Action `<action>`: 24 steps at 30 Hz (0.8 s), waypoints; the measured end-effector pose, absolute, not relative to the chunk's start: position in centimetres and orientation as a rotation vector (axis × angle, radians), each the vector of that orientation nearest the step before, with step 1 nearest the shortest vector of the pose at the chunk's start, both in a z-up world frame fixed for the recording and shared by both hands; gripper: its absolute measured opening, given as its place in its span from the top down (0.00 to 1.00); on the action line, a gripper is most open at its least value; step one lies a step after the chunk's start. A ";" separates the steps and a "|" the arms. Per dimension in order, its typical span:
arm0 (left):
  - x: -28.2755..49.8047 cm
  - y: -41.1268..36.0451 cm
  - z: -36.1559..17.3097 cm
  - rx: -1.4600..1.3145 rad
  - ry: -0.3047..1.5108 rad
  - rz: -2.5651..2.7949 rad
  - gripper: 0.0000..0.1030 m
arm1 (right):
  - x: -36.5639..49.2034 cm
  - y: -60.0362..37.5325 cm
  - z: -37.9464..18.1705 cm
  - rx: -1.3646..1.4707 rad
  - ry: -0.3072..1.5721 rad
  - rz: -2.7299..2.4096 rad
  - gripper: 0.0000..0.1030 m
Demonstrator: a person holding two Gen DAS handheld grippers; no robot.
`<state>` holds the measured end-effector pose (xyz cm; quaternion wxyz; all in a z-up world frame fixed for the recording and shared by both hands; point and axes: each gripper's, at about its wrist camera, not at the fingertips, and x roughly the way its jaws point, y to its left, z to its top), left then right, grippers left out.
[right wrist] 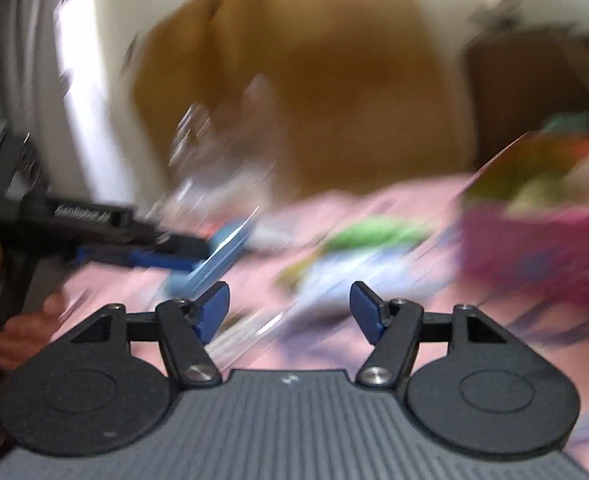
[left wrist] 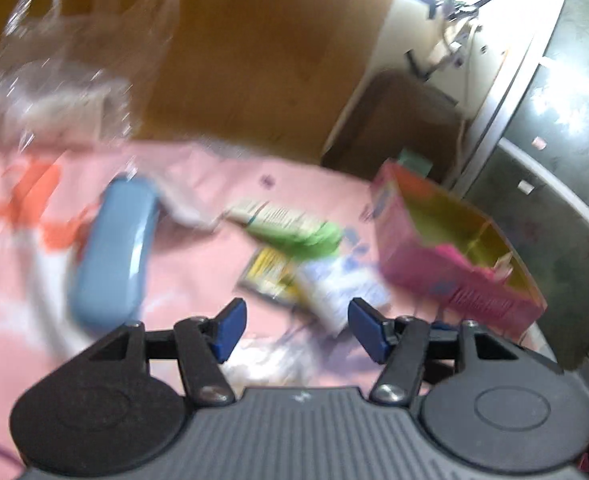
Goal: Organize soft objects
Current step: 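Grasp the bag of cotton swabs with the right gripper, then lower the cotton swab bag into the tin and release it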
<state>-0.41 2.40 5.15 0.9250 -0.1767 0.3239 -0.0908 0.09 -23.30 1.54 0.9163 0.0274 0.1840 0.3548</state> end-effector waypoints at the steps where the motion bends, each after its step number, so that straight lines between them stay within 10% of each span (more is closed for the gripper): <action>1: -0.5 2.4 4.8 -0.367 0.671 -0.182 0.42 | 0.1 -22.3 1.3 0.033 0.404 0.743 0.32; 4: -0.9 3.3 3.2 -0.421 0.693 -0.178 0.25 | -0.1 -19.1 0.6 -0.076 0.467 0.771 0.24; 11: -0.9 2.8 0.6 -0.467 0.721 -0.257 0.40 | -0.1 -14.3 -1.1 -0.225 0.530 0.758 0.28; 14: -0.8 1.8 1.0 -0.435 0.718 -0.254 0.41 | -0.4 -14.2 -0.8 -0.230 0.472 0.699 0.43; 24: 4.5 -7.1 7.0 -0.309 0.609 -0.447 0.39 | -1.0 -22.8 3.6 -0.135 0.184 0.498 0.44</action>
